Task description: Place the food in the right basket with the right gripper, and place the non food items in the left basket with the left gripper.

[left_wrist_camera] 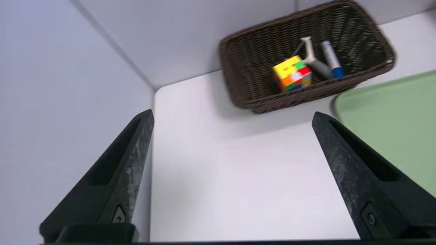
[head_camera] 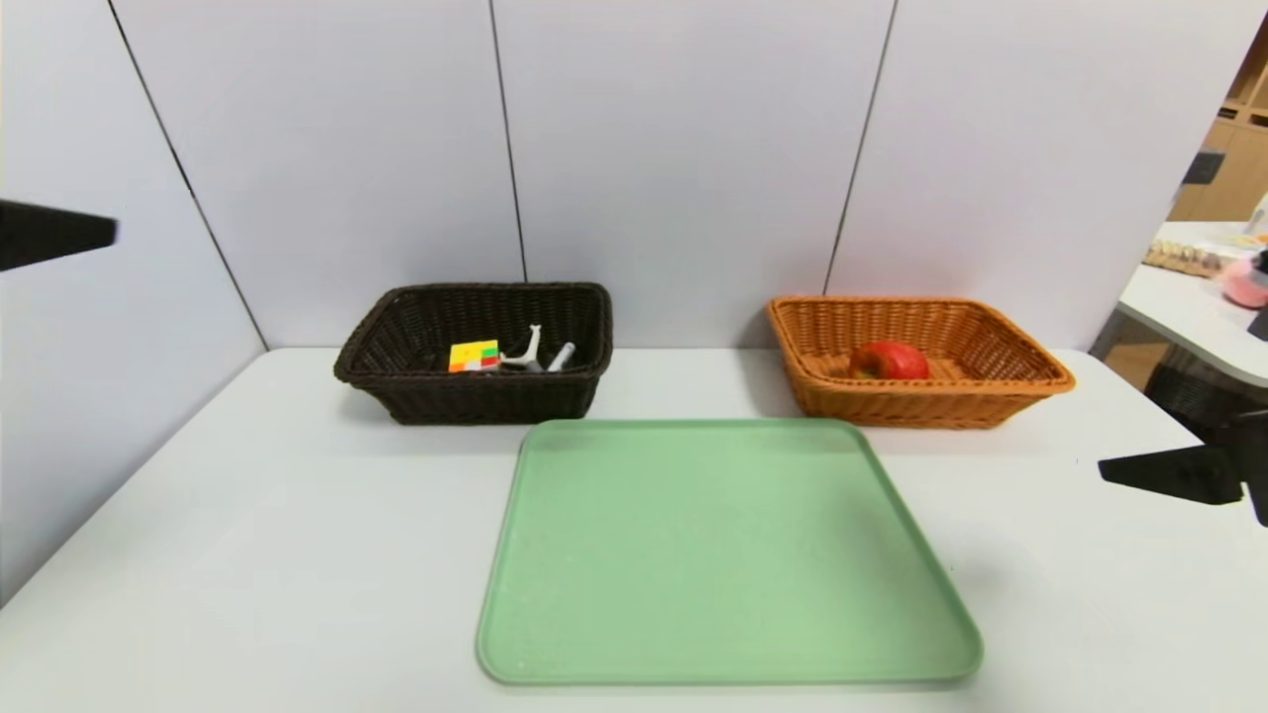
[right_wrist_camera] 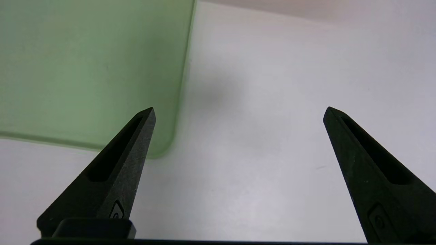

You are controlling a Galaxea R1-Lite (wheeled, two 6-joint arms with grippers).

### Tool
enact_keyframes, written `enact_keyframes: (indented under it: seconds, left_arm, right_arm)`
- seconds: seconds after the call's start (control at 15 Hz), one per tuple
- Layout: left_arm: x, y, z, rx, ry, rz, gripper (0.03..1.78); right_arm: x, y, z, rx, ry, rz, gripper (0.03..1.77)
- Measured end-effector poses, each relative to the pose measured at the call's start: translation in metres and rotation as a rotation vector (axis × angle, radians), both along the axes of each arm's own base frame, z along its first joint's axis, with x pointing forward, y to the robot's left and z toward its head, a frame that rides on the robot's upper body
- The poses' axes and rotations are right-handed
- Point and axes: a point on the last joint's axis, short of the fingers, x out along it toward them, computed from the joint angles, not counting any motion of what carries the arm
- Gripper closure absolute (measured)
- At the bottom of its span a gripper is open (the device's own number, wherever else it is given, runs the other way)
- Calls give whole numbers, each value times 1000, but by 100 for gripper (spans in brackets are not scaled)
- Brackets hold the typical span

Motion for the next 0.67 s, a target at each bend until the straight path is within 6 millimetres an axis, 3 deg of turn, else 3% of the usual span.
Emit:
enact_keyframes:
  seconds: [0.13,0.33,0.67]
  left_arm:
    - [-42,14,-10,-8,-51,96,15]
    - [-96,19,-29,-13,-124,153,14]
    - [-151,19,-92,-12,-140,170,13]
  right_arm:
    - [-20,-9,2,9,-41,-47,10]
    - [-60,-16,-1,28,-121,-88,10]
    - [-145,-23,-28,16,-313,-150,10]
